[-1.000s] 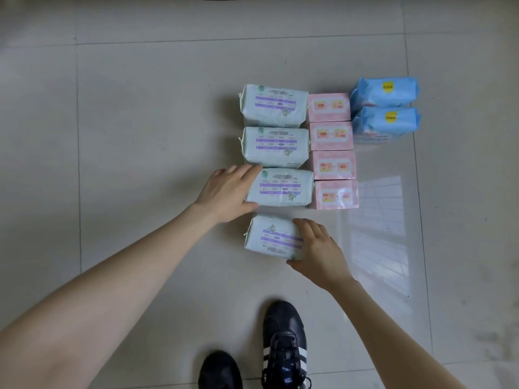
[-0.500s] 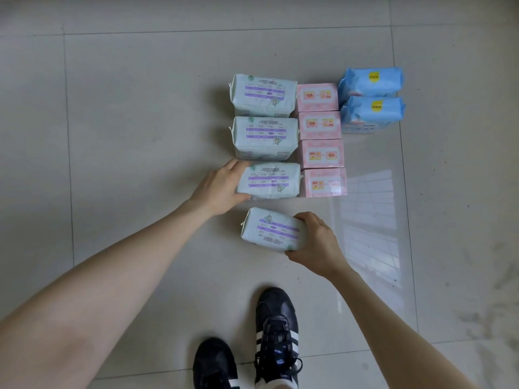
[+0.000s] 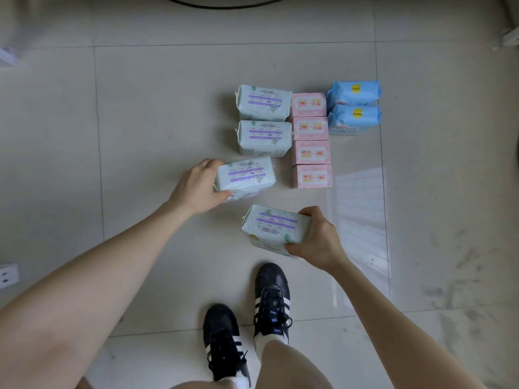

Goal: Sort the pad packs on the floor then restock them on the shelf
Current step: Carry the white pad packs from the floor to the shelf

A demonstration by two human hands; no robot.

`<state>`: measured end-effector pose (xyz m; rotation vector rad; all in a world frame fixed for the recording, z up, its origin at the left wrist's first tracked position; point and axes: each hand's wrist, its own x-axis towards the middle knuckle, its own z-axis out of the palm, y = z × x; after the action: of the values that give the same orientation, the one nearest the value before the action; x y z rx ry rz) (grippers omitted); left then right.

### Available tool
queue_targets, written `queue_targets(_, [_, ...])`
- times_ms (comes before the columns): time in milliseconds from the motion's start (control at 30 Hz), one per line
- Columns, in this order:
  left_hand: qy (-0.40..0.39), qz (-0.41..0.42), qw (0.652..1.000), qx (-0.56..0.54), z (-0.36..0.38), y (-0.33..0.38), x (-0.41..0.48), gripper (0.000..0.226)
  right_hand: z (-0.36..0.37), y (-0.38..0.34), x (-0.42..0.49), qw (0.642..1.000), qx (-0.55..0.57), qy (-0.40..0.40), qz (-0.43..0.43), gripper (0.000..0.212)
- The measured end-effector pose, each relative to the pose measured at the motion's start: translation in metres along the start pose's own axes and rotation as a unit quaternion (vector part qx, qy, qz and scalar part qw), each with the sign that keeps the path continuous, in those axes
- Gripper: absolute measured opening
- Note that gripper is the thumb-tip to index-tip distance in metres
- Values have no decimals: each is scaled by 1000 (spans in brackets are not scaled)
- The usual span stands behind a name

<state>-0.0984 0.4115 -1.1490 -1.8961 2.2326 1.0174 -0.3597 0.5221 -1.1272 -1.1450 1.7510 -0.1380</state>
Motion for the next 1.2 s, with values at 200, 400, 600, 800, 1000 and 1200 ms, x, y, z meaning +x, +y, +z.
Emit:
queue_targets(200, [25, -38, 998, -34, -67, 14, -43, 57, -37, -57, -44, 1000, 29, -7, -1, 67])
queue_targets(400, [55, -90, 991, -81, -157, 32, -91, 54, -81, -121, -97, 996, 94, -9, -3, 65])
queue_targets(600, [58, -105, 986, -113, -259, 59, -140, 50, -135, -192, -153, 984, 180, -18, -11, 63])
queue_targets(800, [85, -97, 980, -152, -371, 93, -192, 42, -199, -272, -215, 974, 214, -61, -44, 57])
queue_targets(1000, [126, -57, 972, -191, -488, 128, -253, 35, -263, -359, -279, 973, 191, -71, -108, 71])
queue_targets(1200, [182, -27, 961, -208, -598, 164, -316, 43, -312, -445, -343, 967, 163, -68, -184, 76])
